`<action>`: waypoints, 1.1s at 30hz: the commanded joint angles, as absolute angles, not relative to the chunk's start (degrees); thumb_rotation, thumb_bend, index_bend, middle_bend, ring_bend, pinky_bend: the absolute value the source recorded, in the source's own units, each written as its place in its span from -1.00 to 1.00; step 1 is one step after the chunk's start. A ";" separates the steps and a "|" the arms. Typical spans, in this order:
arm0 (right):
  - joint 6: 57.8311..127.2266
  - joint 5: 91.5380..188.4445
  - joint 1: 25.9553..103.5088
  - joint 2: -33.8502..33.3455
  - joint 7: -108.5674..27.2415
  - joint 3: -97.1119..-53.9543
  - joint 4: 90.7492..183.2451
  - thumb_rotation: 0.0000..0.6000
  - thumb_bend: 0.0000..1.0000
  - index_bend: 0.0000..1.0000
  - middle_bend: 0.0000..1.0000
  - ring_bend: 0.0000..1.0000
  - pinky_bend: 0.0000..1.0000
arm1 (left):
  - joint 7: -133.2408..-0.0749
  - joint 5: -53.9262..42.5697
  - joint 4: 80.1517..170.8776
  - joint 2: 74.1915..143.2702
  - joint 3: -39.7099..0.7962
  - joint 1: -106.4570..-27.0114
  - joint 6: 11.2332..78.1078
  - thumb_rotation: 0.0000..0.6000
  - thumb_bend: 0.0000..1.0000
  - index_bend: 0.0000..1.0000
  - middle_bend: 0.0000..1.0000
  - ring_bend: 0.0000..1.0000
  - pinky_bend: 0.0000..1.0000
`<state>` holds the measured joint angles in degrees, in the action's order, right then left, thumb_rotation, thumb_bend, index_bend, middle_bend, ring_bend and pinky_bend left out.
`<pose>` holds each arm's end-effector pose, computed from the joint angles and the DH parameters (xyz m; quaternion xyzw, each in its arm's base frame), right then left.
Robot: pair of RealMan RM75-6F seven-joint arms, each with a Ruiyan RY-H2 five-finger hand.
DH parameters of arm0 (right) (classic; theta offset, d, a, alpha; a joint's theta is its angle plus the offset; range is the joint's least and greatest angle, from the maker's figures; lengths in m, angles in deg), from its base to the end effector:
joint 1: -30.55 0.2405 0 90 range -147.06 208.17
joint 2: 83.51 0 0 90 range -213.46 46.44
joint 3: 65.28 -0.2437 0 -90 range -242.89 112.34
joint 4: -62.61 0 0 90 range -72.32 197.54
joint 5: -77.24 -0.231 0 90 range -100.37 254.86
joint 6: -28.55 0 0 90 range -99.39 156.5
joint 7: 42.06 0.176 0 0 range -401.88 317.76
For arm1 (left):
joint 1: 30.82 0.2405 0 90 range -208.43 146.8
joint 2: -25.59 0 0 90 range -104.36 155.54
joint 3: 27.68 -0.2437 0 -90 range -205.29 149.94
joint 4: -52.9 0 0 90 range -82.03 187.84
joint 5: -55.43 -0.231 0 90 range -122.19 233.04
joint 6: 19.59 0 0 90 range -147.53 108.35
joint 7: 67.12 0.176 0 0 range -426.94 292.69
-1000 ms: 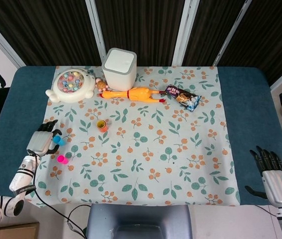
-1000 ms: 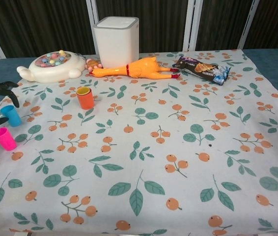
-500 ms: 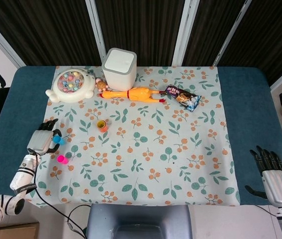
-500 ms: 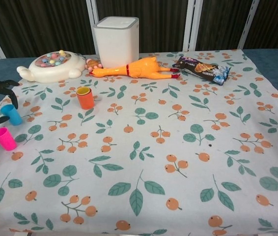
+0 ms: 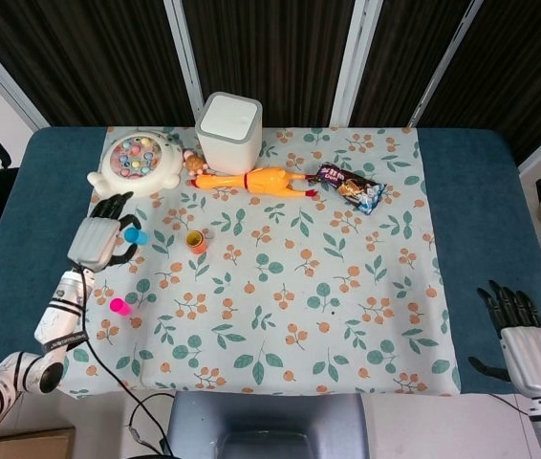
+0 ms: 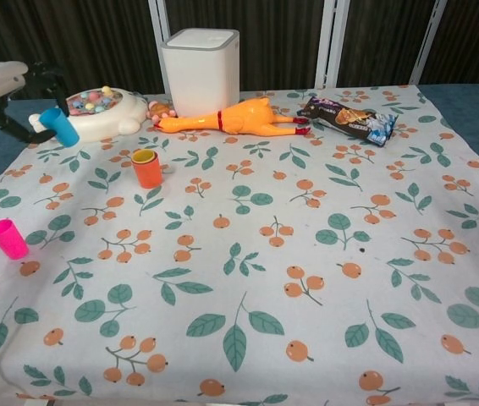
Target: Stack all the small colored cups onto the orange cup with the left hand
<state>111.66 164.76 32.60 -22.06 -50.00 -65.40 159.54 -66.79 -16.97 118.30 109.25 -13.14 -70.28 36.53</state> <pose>-0.3073 -0.1862 0.1257 0.6302 -0.3870 0.3244 0.5898 -0.2127 0.4410 0.0515 -0.6688 -0.3494 -0.4053 0.5161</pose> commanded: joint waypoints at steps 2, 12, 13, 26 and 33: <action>111.67 164.64 32.60 -22.13 -49.90 -65.46 159.52 1.00 -0.55 -1.00 -1.00 -1.00 -1.00 | -62.05 -13.57 118.65 111.49 -10.49 -73.83 35.50 1.00 -0.27 0.08 -0.90 -1.00 -0.73; 111.95 164.33 32.46 -22.76 -48.63 -65.68 159.32 1.00 -0.55 -1.00 -1.00 -1.00 -1.00 | -59.43 -10.89 115.41 115.89 -10.62 -76.14 34.22 1.00 -0.27 0.08 -0.88 -1.00 -0.73; 111.92 164.40 32.47 -22.75 -48.66 -65.63 159.32 1.00 -0.55 -1.00 -1.00 -1.00 -1.00 | -59.43 -10.82 115.22 116.15 -10.69 -76.24 34.16 1.00 -0.27 0.08 -0.88 -1.00 -0.73; 111.90 164.71 32.46 -22.59 -48.98 -65.42 159.42 1.00 -0.55 -1.00 -1.00 -1.00 -1.00 | -57.22 -10.68 116.58 118.51 -11.07 -77.61 35.26 1.00 -0.27 0.08 -0.87 -1.00 -0.71; 112.02 164.78 32.39 -22.89 -48.39 -65.41 159.37 1.00 -0.55 -1.00 -1.00 -1.00 -1.00 | -55.59 -10.36 115.25 120.69 -11.35 -78.63 35.27 1.00 -0.27 0.08 -0.87 -1.00 -0.72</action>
<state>111.99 164.76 32.41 -22.86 -48.42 -65.40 159.37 -55.73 -10.46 115.42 120.52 -11.36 -78.50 35.28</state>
